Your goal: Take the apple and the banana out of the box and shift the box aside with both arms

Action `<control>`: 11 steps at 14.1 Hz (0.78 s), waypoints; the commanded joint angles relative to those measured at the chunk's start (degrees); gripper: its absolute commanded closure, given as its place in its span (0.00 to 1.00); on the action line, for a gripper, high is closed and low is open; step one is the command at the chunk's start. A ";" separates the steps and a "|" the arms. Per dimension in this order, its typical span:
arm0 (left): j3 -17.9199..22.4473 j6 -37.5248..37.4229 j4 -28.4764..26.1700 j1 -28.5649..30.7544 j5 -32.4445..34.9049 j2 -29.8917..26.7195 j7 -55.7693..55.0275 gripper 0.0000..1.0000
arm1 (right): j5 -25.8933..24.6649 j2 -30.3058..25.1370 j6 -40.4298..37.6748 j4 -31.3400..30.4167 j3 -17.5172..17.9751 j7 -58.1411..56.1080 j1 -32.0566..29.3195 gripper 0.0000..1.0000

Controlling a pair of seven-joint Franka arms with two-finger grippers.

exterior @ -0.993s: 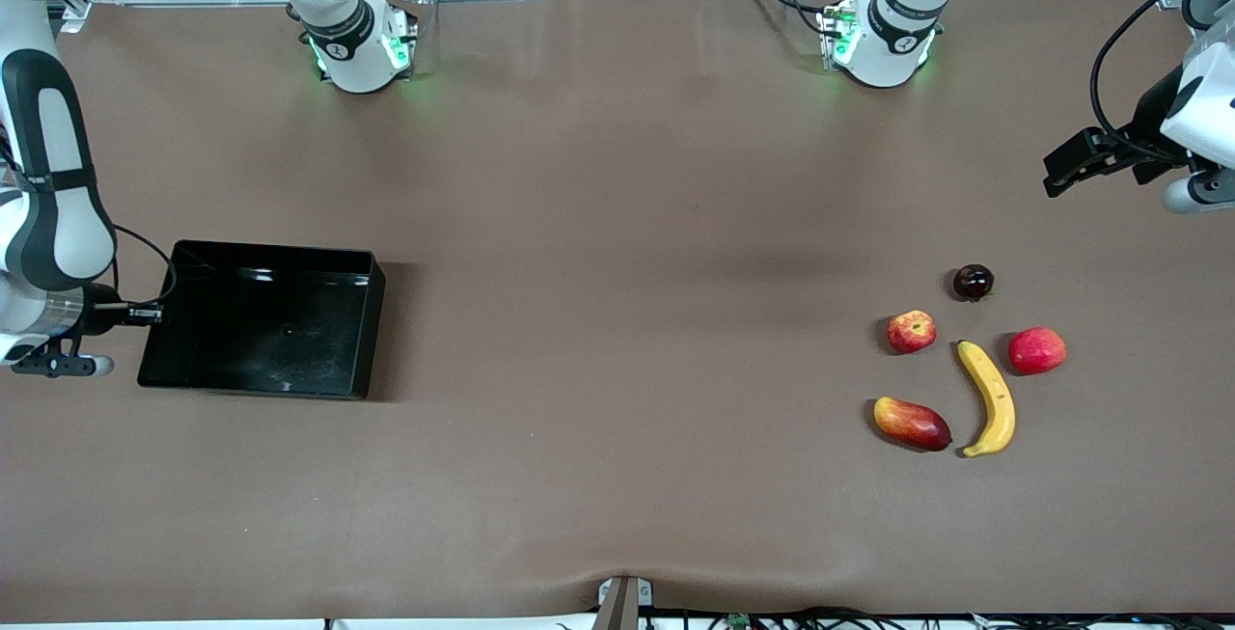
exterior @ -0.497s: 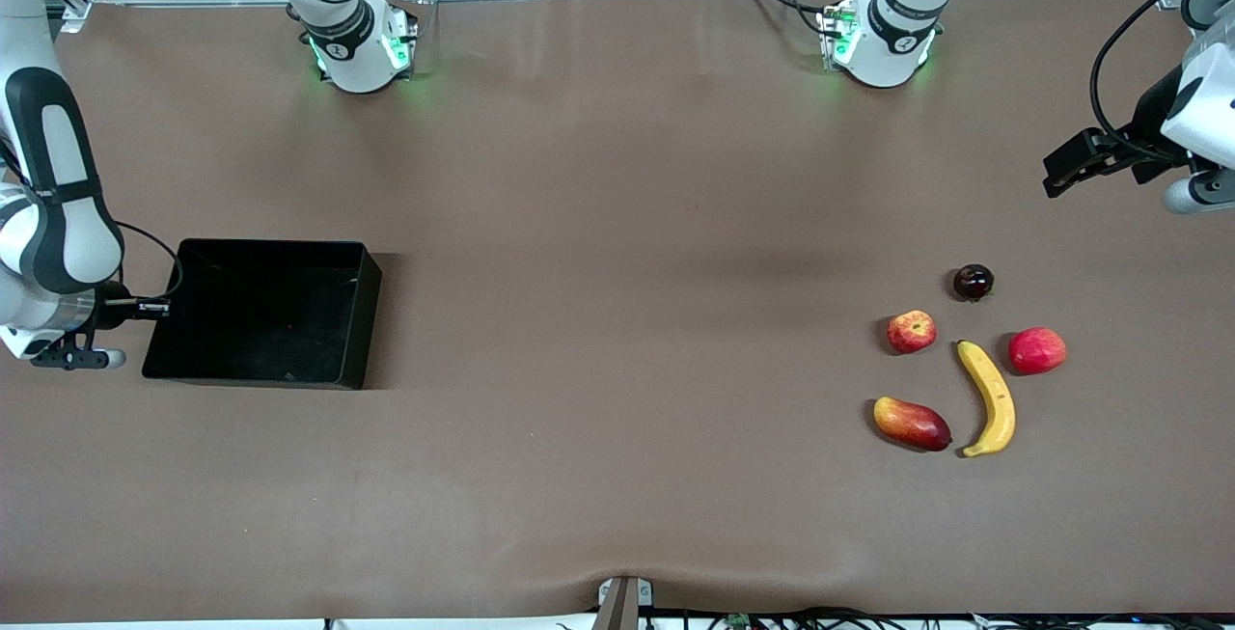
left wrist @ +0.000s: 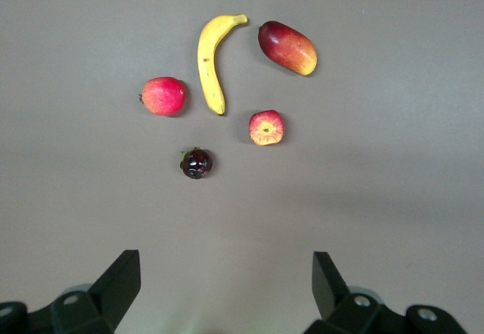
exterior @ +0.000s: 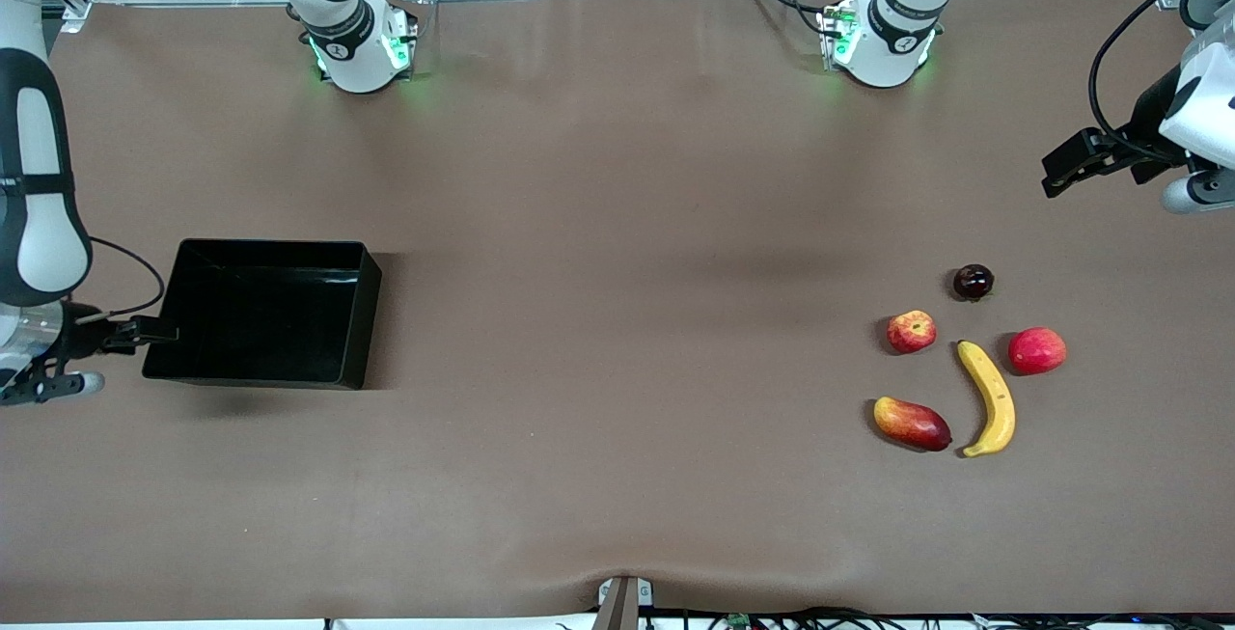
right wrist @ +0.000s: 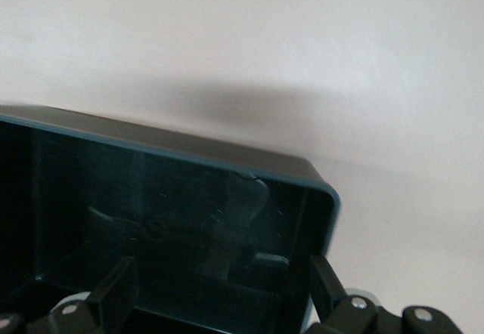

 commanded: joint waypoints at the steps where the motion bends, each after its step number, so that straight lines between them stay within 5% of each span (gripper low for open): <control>1: 0.05 0.48 -0.43 -0.28 -0.02 -0.76 -0.62 0.00 | -1.30 0.20 -4.62 5.73 -0.19 0.23 3.49 0.00; 5: 0.05 0.48 -0.43 -0.28 -0.02 -0.76 -0.62 0.00 | -6.65 0.11 -10.60 11.36 -0.28 16.28 11.40 0.00; 9: 0.05 0.48 -0.43 -0.37 -0.02 -0.76 -0.62 0.00 | -5.95 -1.64 -13.06 11.02 0.16 39.92 18.35 0.00; 11: 0.05 0.48 -0.43 -0.28 -0.02 -0.76 -0.62 0.00 | -7.09 -4.97 -18.93 10.93 0.07 40.93 20.47 0.00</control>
